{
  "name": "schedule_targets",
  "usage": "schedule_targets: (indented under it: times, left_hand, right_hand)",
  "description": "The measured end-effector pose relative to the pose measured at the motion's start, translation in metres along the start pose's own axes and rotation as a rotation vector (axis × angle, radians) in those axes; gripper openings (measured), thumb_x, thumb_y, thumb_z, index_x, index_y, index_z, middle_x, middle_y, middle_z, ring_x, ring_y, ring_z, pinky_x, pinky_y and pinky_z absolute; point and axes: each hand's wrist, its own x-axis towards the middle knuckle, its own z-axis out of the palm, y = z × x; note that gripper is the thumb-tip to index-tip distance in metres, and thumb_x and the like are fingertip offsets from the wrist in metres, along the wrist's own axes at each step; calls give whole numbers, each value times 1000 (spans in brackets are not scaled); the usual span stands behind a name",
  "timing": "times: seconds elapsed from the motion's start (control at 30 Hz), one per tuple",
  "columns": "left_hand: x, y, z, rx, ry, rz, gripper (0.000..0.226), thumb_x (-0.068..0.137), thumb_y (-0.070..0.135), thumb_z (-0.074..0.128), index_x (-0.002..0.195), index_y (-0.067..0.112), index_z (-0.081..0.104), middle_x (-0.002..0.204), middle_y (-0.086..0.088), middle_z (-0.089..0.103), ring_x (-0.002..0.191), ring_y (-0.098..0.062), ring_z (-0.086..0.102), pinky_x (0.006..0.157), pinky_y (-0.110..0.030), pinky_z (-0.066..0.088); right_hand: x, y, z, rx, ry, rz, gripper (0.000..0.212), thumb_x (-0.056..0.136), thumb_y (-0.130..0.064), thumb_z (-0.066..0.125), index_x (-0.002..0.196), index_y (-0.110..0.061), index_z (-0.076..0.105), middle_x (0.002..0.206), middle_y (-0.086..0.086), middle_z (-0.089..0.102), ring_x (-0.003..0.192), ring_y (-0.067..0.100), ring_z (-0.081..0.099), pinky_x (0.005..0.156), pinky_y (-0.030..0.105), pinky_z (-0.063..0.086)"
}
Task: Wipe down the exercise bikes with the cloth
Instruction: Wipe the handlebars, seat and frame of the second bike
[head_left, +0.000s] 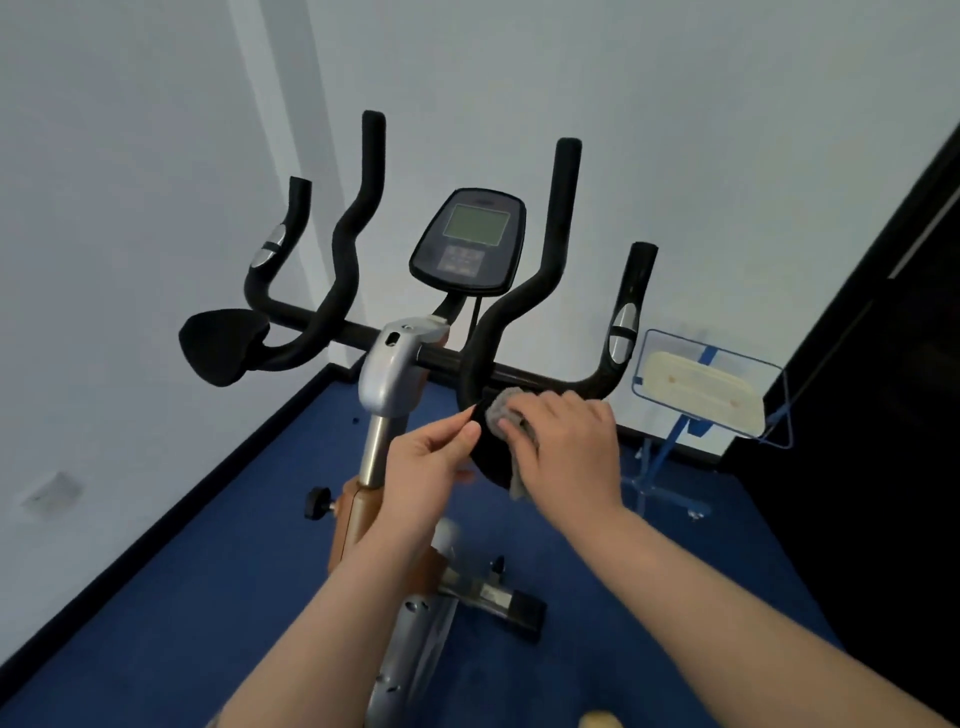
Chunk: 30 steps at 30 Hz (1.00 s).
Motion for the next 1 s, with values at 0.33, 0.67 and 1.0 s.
schedule_targets:
  times: [0.33, 0.67, 1.0]
  left_hand:
    - [-6, 2, 1, -18, 16, -35, 28, 97, 12, 58, 124, 12, 67, 112, -13, 73, 103, -29, 68, 87, -43, 56]
    - [-9, -20, 23, 42, 255, 160, 17, 95, 16, 62, 103, 28, 72, 93, 6, 76, 86, -8, 70, 66, -18, 53]
    - [-12, -34, 44, 41, 457, 237, 12, 97, 15, 59, 92, 18, 70, 83, 2, 73, 80, -10, 69, 69, -18, 53]
  right_hand:
    - [-6, -13, 0, -32, -61, 28, 13, 85, -25, 69, 97, -21, 65, 84, -5, 63, 78, 20, 58, 77, 34, 35]
    - [21, 24, -12, 305, -61, 277, 16, 96, -34, 54, 107, -23, 56, 101, -7, 55, 95, 14, 46, 80, 32, 36]
    - [52, 30, 10, 264, -492, 73, 19, 103, -38, 31, 111, -25, 42, 99, -1, 46, 80, 20, 48, 65, 35, 39]
